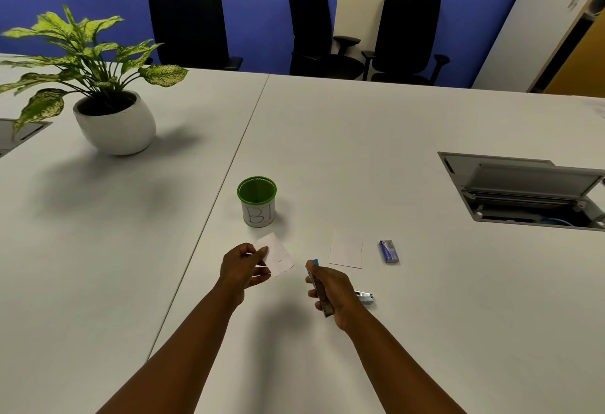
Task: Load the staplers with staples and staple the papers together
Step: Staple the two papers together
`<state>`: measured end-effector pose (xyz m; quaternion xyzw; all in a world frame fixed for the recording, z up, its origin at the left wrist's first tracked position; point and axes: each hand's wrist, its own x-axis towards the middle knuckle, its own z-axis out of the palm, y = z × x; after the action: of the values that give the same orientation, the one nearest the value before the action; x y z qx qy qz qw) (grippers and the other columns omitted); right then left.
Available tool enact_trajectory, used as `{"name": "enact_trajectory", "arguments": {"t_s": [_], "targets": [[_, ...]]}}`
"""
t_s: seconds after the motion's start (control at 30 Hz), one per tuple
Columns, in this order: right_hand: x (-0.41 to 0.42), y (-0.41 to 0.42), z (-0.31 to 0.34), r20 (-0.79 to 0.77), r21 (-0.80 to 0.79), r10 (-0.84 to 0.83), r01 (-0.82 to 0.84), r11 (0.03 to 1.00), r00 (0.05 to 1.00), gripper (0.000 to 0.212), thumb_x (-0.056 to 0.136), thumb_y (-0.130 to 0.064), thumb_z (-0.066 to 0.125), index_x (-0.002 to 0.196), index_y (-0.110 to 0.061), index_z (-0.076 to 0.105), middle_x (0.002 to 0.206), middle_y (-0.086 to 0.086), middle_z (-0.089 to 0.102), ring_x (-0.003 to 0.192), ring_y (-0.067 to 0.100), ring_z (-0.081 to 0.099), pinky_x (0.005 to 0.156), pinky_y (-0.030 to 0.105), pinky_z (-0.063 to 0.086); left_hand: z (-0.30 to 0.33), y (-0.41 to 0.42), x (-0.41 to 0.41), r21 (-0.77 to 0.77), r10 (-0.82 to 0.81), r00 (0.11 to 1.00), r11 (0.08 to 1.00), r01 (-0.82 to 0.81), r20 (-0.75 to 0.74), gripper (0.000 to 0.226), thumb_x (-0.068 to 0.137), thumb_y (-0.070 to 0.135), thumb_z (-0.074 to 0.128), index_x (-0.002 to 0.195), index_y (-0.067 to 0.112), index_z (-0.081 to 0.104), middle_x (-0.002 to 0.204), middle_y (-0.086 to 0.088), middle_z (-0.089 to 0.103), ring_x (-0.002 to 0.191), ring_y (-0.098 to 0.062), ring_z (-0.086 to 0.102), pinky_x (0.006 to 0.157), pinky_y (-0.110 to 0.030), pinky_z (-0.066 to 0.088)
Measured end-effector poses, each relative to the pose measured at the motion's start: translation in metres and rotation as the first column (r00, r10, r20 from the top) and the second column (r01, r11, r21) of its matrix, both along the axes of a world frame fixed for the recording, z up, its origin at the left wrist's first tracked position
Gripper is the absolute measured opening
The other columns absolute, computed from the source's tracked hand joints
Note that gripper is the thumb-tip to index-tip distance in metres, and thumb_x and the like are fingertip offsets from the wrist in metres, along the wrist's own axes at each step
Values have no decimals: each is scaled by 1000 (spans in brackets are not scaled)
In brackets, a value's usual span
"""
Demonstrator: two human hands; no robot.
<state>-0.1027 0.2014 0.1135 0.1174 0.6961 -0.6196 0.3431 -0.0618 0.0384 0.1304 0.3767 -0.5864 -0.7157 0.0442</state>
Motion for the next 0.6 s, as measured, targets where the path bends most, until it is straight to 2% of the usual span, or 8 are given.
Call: {"name": "enact_trajectory", "arguments": {"t_s": [0.07,0.1,0.17,0.2,0.27,0.4,0.5,0.6], "targets": [[0,0,-9,-153,102,79,-64,993,985,30,86,-28,63,108,-8,60,84,0,60,70,12,56,59,23,45,-2,-4,2,27,41,999,999,-41,4,26,89,12,60,68,8,45,73,-14,60,62,-26,59,47,-22,55],[1,0,-13,-263,195,163,-113,974,951,31,85,-24,64,112,-9,59,91,2,60,77,14,58,66,25,46,-2,-6,2,41,61,998,997,-62,6,25,89,13,59,68,8,44,74,-15,60,63,-26,59,46,-22,55],[1,-2,-21,-430,442,415,-214,871,802,39,84,-22,64,121,-12,56,110,6,58,99,20,57,81,24,41,-4,-8,2,65,90,996,994,-90,6,25,89,14,59,69,8,45,76,-15,60,64,-26,60,45,-22,55],[1,-4,-24,-458,532,523,-250,809,719,41,85,-23,63,124,-13,54,117,7,55,107,21,54,81,22,37,-5,-9,2,71,96,995,993,-96,8,25,89,14,59,69,9,45,76,-14,61,64,-25,60,46,-22,55],[2,-10,-29,-450,617,651,-314,721,611,44,87,-24,61,129,-17,49,123,7,50,111,21,52,79,19,32,-7,-11,2,75,98,995,992,-98,13,25,89,15,58,70,9,45,77,-13,61,66,-24,60,50,-23,55],[0,-22,-43,-405,726,785,-357,588,469,49,88,-21,58,134,-18,42,124,8,46,112,24,51,92,32,42,-11,-15,1,87,102,995,991,-102,5,26,89,16,58,68,9,45,76,-12,61,65,-24,60,51,-23,55],[-2,-27,-49,-364,805,859,-341,485,360,47,91,-19,53,136,-16,39,126,9,45,117,24,44,92,33,41,-14,-18,2,87,103,995,991,-103,11,27,90,16,58,67,9,45,76,-13,61,65,-24,60,49,-22,55],[-3,-28,-52,-344,840,891,-327,433,298,48,93,-18,50,138,-15,36,129,10,43,119,24,42,91,32,40,-16,-20,2,94,102,995,990,-103,13,26,90,15,58,68,9,45,76,-13,61,65,-25,60,48,-21,55]]}}
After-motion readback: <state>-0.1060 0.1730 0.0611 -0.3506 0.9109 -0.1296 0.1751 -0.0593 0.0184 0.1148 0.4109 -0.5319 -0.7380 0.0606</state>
